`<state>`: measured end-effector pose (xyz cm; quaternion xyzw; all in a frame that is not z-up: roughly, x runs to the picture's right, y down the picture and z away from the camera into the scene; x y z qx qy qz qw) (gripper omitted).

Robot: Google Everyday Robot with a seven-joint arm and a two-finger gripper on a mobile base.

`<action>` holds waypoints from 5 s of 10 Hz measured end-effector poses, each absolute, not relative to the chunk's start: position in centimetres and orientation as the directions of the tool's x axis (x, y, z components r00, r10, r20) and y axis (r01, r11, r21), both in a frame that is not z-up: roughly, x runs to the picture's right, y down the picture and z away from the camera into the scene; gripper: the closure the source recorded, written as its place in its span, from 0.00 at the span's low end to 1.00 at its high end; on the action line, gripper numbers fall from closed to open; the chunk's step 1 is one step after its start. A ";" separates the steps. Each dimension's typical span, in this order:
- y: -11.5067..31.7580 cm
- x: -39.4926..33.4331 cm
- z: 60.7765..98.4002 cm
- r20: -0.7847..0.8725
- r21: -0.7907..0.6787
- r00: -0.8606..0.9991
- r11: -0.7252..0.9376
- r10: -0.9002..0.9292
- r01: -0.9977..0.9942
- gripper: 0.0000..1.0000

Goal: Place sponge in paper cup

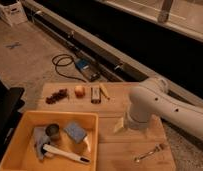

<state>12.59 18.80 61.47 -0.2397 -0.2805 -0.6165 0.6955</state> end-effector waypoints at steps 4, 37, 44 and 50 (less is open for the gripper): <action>16.4 5.2 60.9 0.625 0.098 -0.066 -0.006 -0.778 0.995 0.20; 21.2 -12.3 70.6 0.667 0.382 -0.407 -0.183 -0.624 0.906 0.20; 22.8 -13.6 71.6 0.682 0.429 -0.428 -0.151 -0.593 0.891 0.67; 17.7 -12.9 67.6 0.604 0.411 -0.409 -0.173 -0.684 0.895 1.00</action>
